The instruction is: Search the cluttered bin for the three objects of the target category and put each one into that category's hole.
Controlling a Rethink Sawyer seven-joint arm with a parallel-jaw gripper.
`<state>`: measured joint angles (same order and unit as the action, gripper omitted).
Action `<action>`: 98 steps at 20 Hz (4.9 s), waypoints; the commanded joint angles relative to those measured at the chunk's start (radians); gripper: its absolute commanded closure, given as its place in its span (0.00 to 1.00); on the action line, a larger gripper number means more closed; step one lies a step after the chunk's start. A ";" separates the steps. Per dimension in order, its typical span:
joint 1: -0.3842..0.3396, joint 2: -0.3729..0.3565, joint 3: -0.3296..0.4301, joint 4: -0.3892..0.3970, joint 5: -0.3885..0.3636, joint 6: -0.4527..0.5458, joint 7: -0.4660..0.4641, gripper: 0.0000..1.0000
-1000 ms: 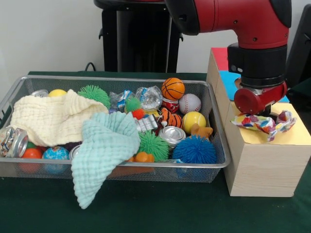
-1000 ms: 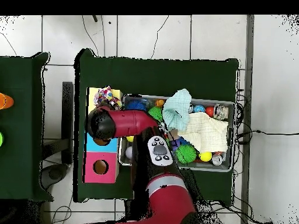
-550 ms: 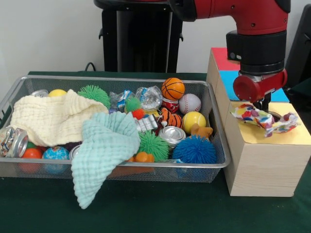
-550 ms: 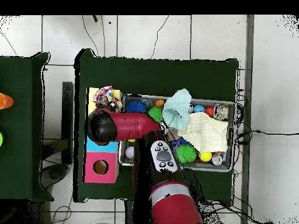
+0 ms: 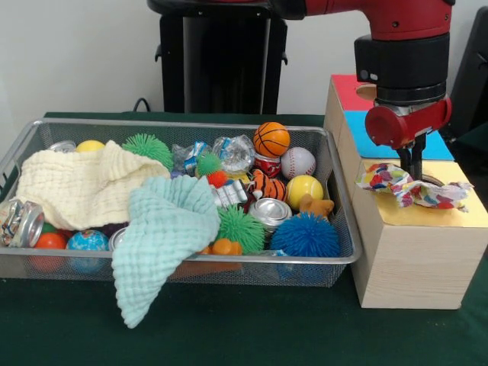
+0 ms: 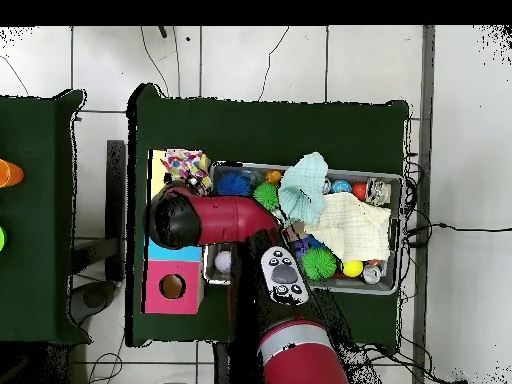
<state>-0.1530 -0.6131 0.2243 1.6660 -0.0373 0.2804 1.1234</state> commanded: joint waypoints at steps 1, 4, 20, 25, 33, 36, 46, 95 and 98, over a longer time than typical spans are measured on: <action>-0.035 0.004 0.012 0.140 0.017 0.174 0.165 1.00; -0.024 0.010 -0.002 0.131 0.012 0.158 0.168 0.00; -0.028 -0.016 0.011 0.144 0.039 0.172 0.170 0.00; -0.039 -0.035 0.030 0.158 0.058 0.173 0.174 0.00; -0.067 -0.051 0.084 0.189 0.079 0.138 0.170 0.00; -0.068 -0.055 0.084 0.193 0.082 0.138 0.175 0.00; -0.073 -0.054 0.097 0.194 0.077 0.125 0.166 0.00; -0.143 0.000 0.221 0.103 0.124 -0.143 0.219 1.00; -0.141 -0.006 0.207 0.103 0.125 -0.145 0.221 1.00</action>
<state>-0.2862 -0.6269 0.4715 1.8222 0.0808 0.1949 1.1236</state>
